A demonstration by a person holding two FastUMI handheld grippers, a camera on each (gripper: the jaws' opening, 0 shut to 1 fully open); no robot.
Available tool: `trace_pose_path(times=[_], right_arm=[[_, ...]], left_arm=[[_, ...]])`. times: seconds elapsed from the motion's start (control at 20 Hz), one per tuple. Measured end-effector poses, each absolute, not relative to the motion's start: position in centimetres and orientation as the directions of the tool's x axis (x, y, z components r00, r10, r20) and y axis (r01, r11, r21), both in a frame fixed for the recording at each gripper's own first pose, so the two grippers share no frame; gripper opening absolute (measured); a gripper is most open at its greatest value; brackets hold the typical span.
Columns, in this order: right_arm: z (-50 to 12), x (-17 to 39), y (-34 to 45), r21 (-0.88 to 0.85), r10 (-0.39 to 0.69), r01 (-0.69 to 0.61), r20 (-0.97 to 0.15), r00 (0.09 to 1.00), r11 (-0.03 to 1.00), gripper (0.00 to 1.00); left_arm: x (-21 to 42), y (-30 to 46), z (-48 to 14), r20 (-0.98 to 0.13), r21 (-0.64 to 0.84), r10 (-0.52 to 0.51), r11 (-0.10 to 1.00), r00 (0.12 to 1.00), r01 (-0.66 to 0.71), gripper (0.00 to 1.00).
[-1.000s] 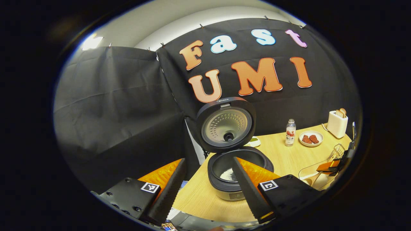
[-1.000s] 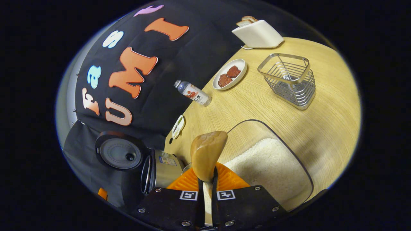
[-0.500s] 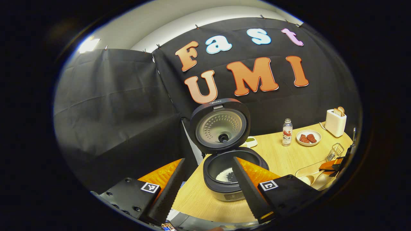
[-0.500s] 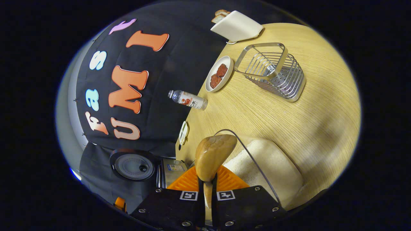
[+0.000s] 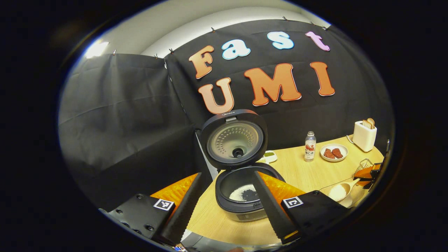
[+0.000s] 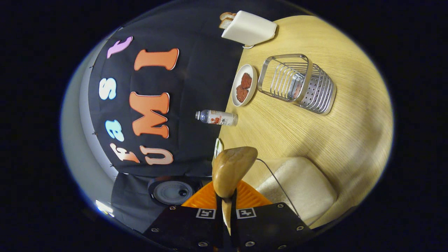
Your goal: Close the left gripper, press the button to open the rice cooker; take a wooden spoon from the chopstick holder with the right hand, scoop a spoonful of rice and pour it into the rice cooker, then put the wooden spoon back into the chopstick holder.
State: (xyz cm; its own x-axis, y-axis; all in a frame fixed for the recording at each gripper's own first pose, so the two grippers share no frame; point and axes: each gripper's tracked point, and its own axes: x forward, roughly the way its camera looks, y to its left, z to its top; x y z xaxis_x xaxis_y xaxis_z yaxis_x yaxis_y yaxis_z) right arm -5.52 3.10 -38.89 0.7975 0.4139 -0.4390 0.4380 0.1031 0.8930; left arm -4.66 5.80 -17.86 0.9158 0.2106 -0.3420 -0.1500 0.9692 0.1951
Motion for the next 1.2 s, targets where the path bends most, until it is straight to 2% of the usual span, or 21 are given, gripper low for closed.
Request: trace_pose_path(times=[0.5, 0.95, 1.0, 1.05, 1.1, 1.2], right_arm=[[-30.8, -2.1, 3.0, 0.95, 0.449, 0.303, -0.239, 0.861, -0.075, 0.07], [-24.7, 2.4, 9.7, 0.967, 0.542, 0.199, -0.083, 0.837, -0.159, 0.07], [-24.5, 3.0, 10.8, 0.968, 0.553, 0.199, -0.082, 0.829, -0.155, 0.07], [-24.5, 3.6, 12.0, 0.968, 0.567, 0.201, -0.082, 0.82, -0.15, 0.07], [-24.5, 3.9, 13.4, 0.968, 0.583, 0.205, -0.083, 0.809, -0.147, 0.07], [-24.3, 4.8, 16.2, 0.965, 0.61, 0.214, -0.081, 0.788, -0.148, 0.07]], left_arm=[[-4.6, 6.8, -17.7, -0.326, 0.164, 0.239, 0.967, 0.915, -0.194, 0.97], [-5.9, 11.5, -18.1, -0.322, 0.145, 0.319, 0.947, 0.891, -0.287, 0.97], [-5.9, 12.2, -17.9, -0.32, 0.145, 0.331, 0.943, 0.888, -0.3, 0.89], [-6.0, 13.0, -17.9, -0.317, 0.146, 0.346, 0.938, 0.883, -0.315, 0.89], [-6.3, 13.9, -18.1, -0.315, 0.144, 0.359, 0.933, 0.879, -0.329, 0.97], [-6.8, 15.6, -18.4, -0.318, 0.145, 0.385, 0.923, 0.866, -0.357, 0.97]])
